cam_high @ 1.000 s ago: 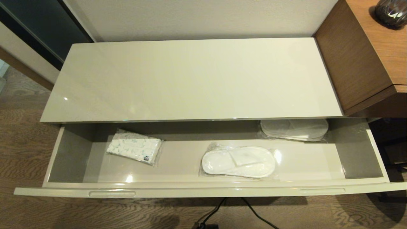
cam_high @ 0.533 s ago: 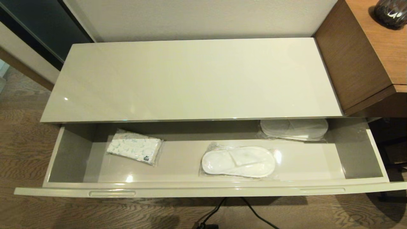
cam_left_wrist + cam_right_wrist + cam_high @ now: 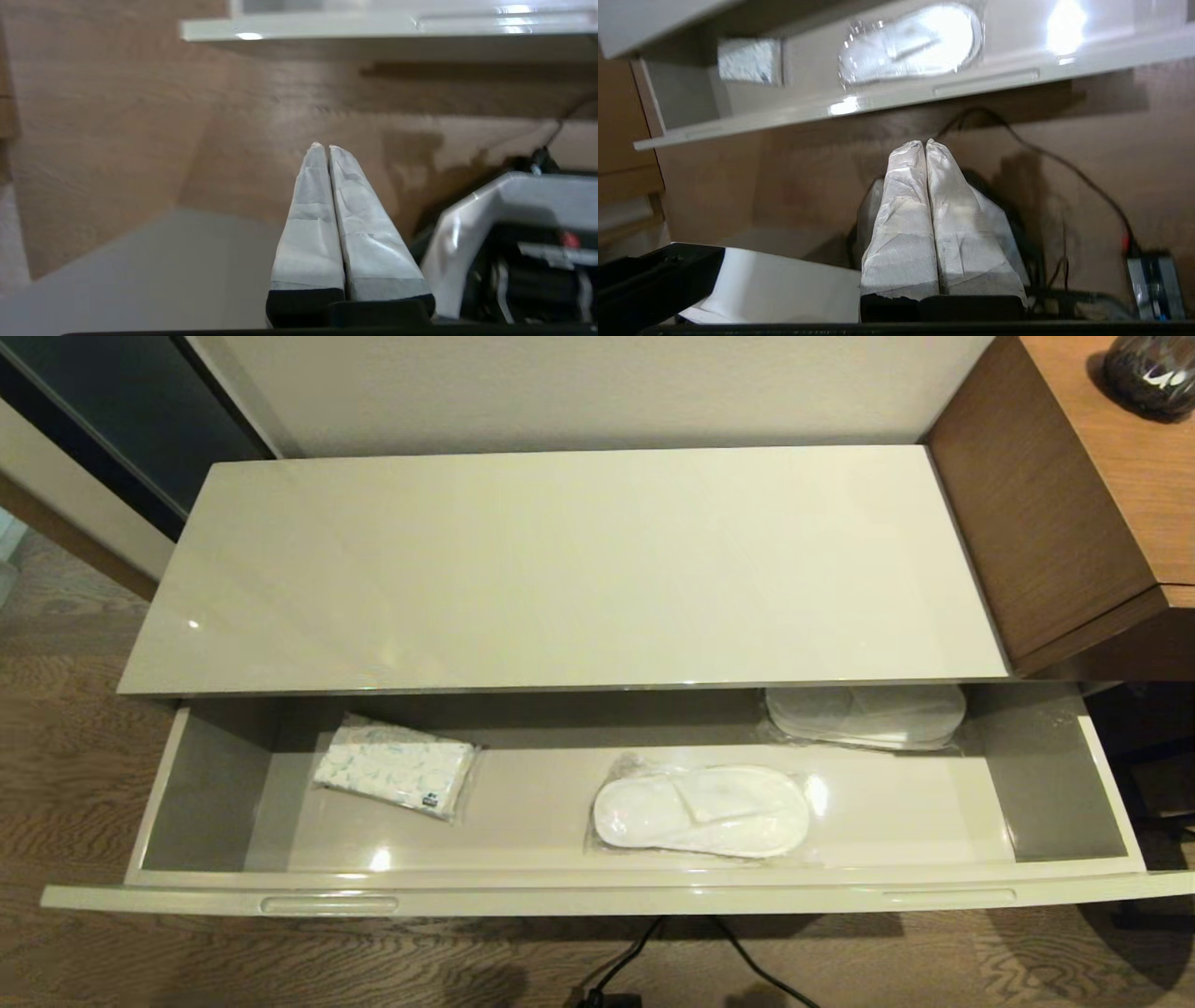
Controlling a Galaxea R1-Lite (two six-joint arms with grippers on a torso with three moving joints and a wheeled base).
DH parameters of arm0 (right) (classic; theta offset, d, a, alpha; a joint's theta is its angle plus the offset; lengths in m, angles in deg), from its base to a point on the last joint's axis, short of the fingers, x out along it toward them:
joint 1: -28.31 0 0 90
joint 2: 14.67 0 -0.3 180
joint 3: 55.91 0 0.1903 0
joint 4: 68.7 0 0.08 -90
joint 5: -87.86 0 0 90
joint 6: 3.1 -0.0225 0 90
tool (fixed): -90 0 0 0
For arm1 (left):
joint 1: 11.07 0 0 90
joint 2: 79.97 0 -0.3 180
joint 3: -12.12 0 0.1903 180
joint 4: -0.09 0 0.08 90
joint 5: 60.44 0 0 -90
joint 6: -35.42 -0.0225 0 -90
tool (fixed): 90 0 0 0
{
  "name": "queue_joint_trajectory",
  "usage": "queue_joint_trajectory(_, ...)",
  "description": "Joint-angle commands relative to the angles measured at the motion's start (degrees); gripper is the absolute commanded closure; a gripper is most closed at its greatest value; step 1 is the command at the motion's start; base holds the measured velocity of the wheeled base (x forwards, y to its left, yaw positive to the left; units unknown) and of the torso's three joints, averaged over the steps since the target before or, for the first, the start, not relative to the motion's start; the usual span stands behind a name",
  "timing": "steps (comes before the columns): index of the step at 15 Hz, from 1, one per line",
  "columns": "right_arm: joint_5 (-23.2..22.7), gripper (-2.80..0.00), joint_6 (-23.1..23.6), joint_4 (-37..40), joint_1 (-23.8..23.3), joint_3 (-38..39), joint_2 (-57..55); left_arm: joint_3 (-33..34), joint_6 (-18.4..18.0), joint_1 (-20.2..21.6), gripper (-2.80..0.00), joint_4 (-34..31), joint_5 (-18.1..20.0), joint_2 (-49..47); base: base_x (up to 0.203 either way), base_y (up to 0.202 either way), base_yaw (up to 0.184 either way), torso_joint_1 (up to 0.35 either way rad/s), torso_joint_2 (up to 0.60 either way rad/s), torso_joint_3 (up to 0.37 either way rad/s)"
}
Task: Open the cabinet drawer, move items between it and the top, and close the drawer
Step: Close the drawer
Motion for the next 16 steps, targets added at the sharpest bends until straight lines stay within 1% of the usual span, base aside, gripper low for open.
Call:
queue_joint_trajectory(1, 0.0, 0.0, 0.0, 0.3, 0.0, 2.3, -6.0, -0.4, 0.4, 0.1, 0.0, -0.7, 2.1, -5.1, 0.0, 0.0, 0.0, 0.0, 0.0, 0.0)
queue_joint_trajectory(2, 0.5, 0.0, 1.4, 0.0, 0.0, 4.8, -9.1, -1.3, 1.4, 0.2, 0.0, -1.3, 4.5, -8.7, 0.0, 0.0, 0.0, 0.0, 0.0, 0.0)
queue_joint_trajectory(4, 1.6, 0.0, 5.9, -0.1, 0.0, 7.7, -10.6, -2.3, 2.8, 0.3, 0.0, -4.7, 10.5, -10.3, 0.0, 0.0, 0.0, 0.0, 0.0, 0.0)
queue_joint_trajectory(5, 1.9, 0.0, 9.3, 0.7, 0.1, 9.9, -10.2, -3.0, 3.0, 0.3, 0.0, -9.1, 14.1, -10.0, 0.0, 0.0, 0.0, 0.0, 0.0, 0.0)
queue_joint_trajectory(6, 2.2, 0.0, 12.8, 2.8, 0.0, 11.3, -10.2, -4.3, 3.1, 0.4, 0.0, -12.1, 16.8, -10.0, 0.0, 0.0, 0.0, 0.0, 0.0, 0.0)
queue_joint_trajectory(7, 2.4, 0.0, 13.0, 3.1, 0.0, 11.4, -10.3, -4.4, 3.2, 0.5, 0.0, -12.3, 17.0, -10.0, 0.0, 0.0, 0.0, 0.0, 0.0, 0.0)
queue_joint_trajectory(8, 3.1, 0.0, 13.5, 4.0, 0.0, 11.0, -10.7, -4.6, 3.5, 0.5, 0.0, -12.7, 18.0, -10.4, 0.0, 0.0, 0.0, 0.0, 0.0, 0.0)
queue_joint_trajectory(9, 4.2, 0.0, 14.1, 6.1, 0.0, 9.9, -12.5, -4.8, 4.0, 0.5, 0.0, -13.3, 20.9, -12.4, 0.0, 0.0, 0.0, 0.0, 0.0, 0.0)
queue_joint_trajectory(10, 4.4, 0.0, 14.8, 6.9, 0.1, 9.9, -14.1, -5.0, 5.2, 0.8, 0.0, -13.5, 23.8, -13.9, 0.0, 0.0, 0.0, 0.0, 0.0, 0.0)
queue_joint_trajectory(11, 3.4, 0.0, 15.6, 7.1, 0.1, 10.5, -16.4, -4.9, 6.4, 0.9, 0.0, -13.5, 25.5, -14.4, 0.0, 0.0, 0.0, 0.0, 0.0, 0.0)
queue_joint_trajectory(13, 1.3, 0.0, 15.7, 5.0, 0.1, 12.3, -20.9, -4.2, 6.5, 0.9, 0.0, -13.1, 25.8, -14.5, 0.0, 0.0, 0.0, 0.0, 0.0, 0.0)
queue_joint_trajectory(14, 0.9, 0.0, 14.9, 1.8, 0.1, 13.4, -22.0, -3.5, 6.4, 0.8, 0.0, -12.8, 25.9, -15.0, 0.0, 0.0, 0.0, 0.0, 0.0, 0.0)
queue_joint_trajectory(15, 0.8, 0.0, 14.3, -3.1, 0.1, 14.3, -23.2, -2.8, 6.3, 0.8, 0.0, -12.1, 26.4, -15.9, 0.0, 0.0, 0.0, 0.0, 0.0, 0.0)
queue_joint_trajectory(16, 0.5, 0.0, 13.9, -4.5, 0.2, 14.0, -25.1, -2.3, 6.3, 0.8, 0.0, -11.1, 26.7, -16.8, 0.0, 0.0, 0.0, 0.0, 0.0, 0.0)
